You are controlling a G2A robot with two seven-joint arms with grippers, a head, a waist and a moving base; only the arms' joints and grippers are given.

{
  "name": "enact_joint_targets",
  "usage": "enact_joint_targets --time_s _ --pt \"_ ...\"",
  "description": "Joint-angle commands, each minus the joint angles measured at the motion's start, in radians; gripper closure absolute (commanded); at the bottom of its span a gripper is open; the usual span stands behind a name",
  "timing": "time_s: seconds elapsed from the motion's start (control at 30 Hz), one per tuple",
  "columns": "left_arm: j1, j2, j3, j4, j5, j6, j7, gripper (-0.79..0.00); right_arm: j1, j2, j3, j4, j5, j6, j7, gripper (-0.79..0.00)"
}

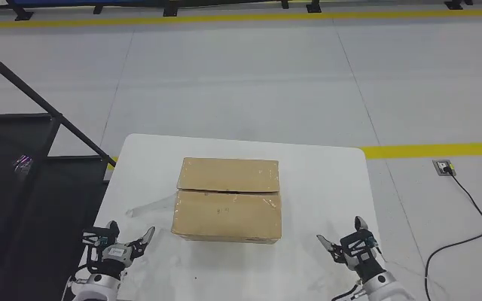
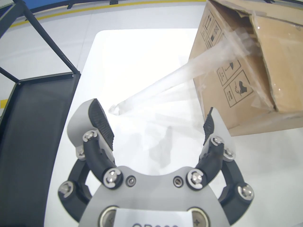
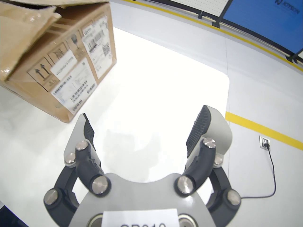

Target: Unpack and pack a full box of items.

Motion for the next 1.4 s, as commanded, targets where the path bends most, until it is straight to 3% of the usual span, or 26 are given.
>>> enact_joint_targets --time_s 0.0,0.2,0.63,0.83,1.1,1.2,1.37 --pt "-0.015 0.0 -0.007 0.015 -0.004 -0.011 0.015 -0.785 0.042 -0.002 -0.023 -0.007 -0.007 -0.006 0.027 -0.785" --pt "-0.038 -0.003 -0.006 0.041 -0.001 0.016 0.035 -0.785 0.125 -0.008 -0.08 -0.045 0.01 -0.042 0.074 -0.785" --pt "-0.041 -0.004 -0.004 0.041 -0.011 0.013 0.028 -0.785 0.128 -0.009 -0.088 -0.047 0.017 -0.043 0.068 -0.785" --pt "-0.071 -0.006 -0.013 0.013 -0.108 -0.026 -0.005 -0.785 0.176 -0.018 -0.11 -0.026 0.224 -0.125 0.005 -0.785" --pt "-0.104 -0.009 -0.063 -0.008 -0.411 -0.092 -0.118 -0.785 0.27 -0.03 -0.106 0.065 0.627 -0.229 -0.008 -0.785" --pt "-0.104 -0.009 -0.063 -0.008 -0.411 -0.092 -0.118 -0.785 0.297 -0.027 -0.086 0.083 0.618 -0.172 0.061 -0.785" --pt "-0.104 -0.009 -0.063 -0.008 -0.411 -0.092 -0.118 -0.785 0.297 -0.027 -0.086 0.083 0.618 -0.172 0.061 -0.785"
